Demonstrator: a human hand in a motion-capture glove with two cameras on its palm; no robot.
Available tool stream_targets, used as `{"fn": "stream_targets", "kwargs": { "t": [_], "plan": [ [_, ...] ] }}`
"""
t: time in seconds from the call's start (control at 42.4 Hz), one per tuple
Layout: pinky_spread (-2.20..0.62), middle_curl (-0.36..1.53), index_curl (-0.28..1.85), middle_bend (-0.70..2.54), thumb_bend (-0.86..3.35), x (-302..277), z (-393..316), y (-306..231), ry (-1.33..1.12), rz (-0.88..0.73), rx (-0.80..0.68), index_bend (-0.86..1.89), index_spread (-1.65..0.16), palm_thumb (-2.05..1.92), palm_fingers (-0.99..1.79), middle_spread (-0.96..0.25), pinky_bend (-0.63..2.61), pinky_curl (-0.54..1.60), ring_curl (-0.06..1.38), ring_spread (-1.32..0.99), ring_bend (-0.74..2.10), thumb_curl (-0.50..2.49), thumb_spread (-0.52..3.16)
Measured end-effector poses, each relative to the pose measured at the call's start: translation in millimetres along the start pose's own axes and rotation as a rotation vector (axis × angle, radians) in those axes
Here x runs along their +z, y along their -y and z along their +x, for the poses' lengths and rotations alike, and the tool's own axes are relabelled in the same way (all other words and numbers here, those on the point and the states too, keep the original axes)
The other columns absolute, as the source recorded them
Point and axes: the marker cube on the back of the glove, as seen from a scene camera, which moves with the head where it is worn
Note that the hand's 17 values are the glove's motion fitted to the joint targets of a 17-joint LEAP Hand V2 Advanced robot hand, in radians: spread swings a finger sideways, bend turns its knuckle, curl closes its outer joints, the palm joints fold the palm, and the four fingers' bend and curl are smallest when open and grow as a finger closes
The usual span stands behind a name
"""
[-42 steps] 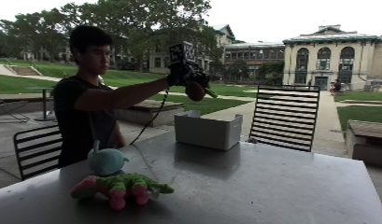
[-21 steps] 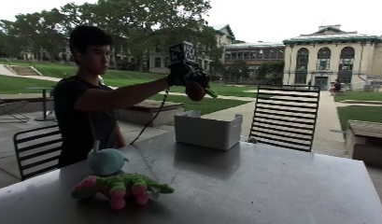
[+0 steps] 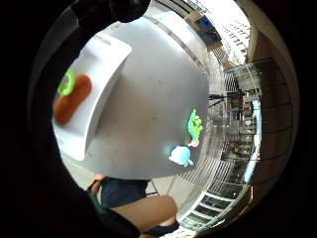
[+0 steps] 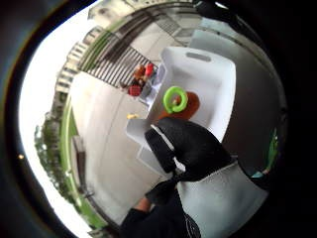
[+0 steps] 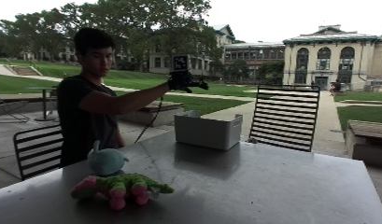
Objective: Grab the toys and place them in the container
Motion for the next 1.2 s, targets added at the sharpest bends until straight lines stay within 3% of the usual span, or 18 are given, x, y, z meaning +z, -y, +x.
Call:
{"fn": "stream_targets", "kwargs": {
  "t": [0.118, 0.212, 0.259, 0.401, 0.519, 0.801, 1.202],
  "plan": [
    [-0.01, 0.50, 0.51, 0.37, -0.03, -1.0, 42.2, -32.4, -0.031, -0.013, 0.063, 0.15, -0.33, -0.02, -0.07, -0.12, 0.86, 0.27, 0.28, -0.14, 0.32, 0.36, 1.20],
    [0.00, 0.49, 0.49, 0.37, -0.03, -6.4, 28.3, -70.4, 0.016, -0.021, 0.012, 0.15, -0.33, -0.02, -0.07, -0.11, 0.81, 0.26, 0.28, -0.14, 0.29, 0.35, 1.20],
    [0.01, 0.49, 0.48, 0.37, -0.03, -4.3, 32.0, -84.6, -0.032, -0.020, 0.080, 0.16, -0.33, -0.03, -0.06, -0.11, 0.80, 0.25, 0.28, -0.14, 0.27, 0.34, 1.21],
    [0.02, 0.48, 0.47, 0.36, -0.03, 17.6, 168.1, -110.9, -0.168, 0.003, 0.274, 0.18, -0.32, -0.03, -0.04, -0.10, 0.75, 0.24, 0.28, -0.13, 0.23, 0.32, 1.21],
    [0.03, 0.47, 0.48, 0.34, -0.03, 28.6, 147.1, -167.8, -0.056, -0.002, 0.297, 0.20, -0.33, -0.03, 0.01, -0.10, 0.78, 0.26, 0.27, -0.13, 0.18, 0.31, 1.21],
    [0.05, 0.44, 0.53, 0.24, -0.04, 111.1, 234.3, -261.6, 0.011, -0.123, 0.482, 0.40, -0.36, -0.04, 0.08, -0.14, 0.80, 0.27, 0.24, -0.13, 0.16, 0.28, 1.21],
    [0.07, 0.44, 0.52, 0.22, 0.04, 205.0, 268.8, -320.7, 0.066, -0.295, 0.583, 0.34, -0.38, 0.11, 0.11, -0.16, 0.94, 0.31, 0.23, -0.12, 0.18, 0.30, 1.25]
  ]
}}
